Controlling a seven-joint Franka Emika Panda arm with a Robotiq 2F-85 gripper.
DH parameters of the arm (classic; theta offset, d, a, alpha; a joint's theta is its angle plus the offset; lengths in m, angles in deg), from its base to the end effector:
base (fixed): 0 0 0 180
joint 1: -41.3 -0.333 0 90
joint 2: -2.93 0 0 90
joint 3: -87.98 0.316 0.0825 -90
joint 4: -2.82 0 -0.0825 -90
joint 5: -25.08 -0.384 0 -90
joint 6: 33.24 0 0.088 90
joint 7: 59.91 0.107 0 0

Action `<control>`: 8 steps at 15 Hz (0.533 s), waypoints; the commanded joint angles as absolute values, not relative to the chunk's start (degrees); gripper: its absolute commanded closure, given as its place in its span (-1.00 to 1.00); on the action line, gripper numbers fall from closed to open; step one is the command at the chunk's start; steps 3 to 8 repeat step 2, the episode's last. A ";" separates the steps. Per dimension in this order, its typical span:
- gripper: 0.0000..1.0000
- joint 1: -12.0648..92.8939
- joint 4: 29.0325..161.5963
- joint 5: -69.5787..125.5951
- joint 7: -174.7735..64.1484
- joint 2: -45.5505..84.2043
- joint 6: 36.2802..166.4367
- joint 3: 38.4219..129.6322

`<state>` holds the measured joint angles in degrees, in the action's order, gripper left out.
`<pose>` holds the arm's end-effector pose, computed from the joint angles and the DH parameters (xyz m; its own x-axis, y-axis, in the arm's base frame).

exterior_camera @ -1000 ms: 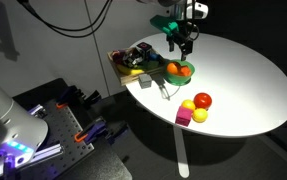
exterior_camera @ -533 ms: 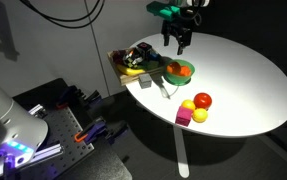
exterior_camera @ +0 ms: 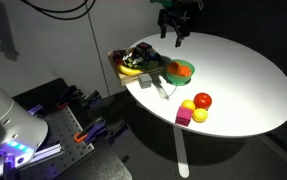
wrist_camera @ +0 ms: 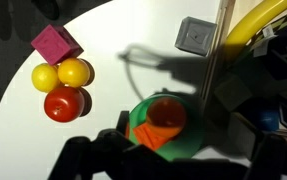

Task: Put the orange object inside the bowl

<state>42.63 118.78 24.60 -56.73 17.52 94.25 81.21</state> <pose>0.5815 -0.0806 0.3205 0.9789 -0.1982 -0.0502 -0.1971 -0.9800 0.0261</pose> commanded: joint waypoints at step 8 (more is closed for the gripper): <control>-1.00 43.63 119.06 24.88 -56.63 17.03 94.15 82.21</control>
